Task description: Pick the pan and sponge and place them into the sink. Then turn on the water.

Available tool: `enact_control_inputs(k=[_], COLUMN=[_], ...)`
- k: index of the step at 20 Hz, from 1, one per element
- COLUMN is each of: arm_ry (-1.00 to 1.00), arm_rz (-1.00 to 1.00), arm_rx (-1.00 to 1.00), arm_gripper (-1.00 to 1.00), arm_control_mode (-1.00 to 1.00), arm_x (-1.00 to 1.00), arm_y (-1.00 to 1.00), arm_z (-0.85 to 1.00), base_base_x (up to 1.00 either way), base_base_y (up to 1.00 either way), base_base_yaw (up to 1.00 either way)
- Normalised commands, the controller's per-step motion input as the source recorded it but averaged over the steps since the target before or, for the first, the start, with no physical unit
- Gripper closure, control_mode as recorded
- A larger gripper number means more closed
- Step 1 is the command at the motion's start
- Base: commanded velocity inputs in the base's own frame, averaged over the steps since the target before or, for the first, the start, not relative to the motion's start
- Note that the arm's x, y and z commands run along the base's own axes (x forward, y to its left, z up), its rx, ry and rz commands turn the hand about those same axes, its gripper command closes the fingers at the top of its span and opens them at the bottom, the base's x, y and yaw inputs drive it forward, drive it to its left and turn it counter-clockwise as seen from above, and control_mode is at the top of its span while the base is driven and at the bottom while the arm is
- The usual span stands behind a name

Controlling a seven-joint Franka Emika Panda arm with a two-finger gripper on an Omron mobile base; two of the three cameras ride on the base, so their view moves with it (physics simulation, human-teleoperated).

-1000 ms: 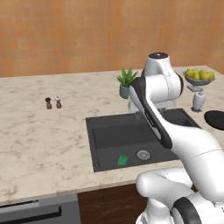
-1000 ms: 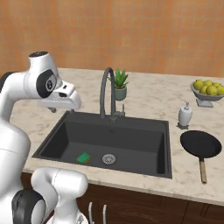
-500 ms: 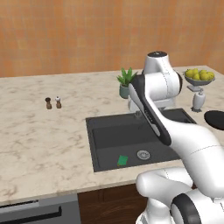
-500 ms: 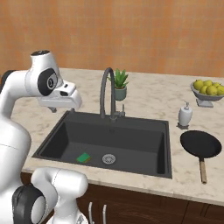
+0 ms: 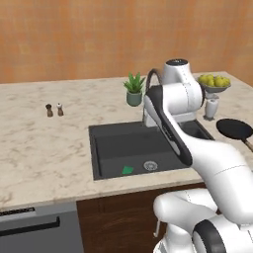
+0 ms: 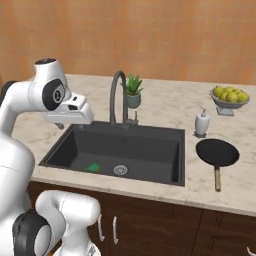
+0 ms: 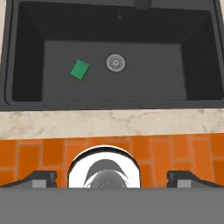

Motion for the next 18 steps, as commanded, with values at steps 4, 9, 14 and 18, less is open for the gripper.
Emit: enact_control_inputs(k=[4, 9, 14, 18], arm_ry=[0.00, 0.00, 0.00, 0.00], arm_rz=[0.00, 0.00, 0.00, 0.00], arm_rx=[0.00, 0.00, 0.00, 0.00], arm_gripper=[-1.00, -1.00, -1.00, -1.00], arm_control_mode=[1.00, 1.00, 1.00, 1.00], arm_x=[0.00, 0.00, 0.00, 0.00], arm_y=[0.00, 0.00, 0.00, 0.00], arm_z=[0.00, 0.00, 0.00, 0.00], base_base_x=[0.00, 0.01, 0.16, 0.40], base_base_y=[-0.66, -0.73, -0.39, 0.00], base_base_yaw=[0.00, -0.01, -0.03, 0.00])
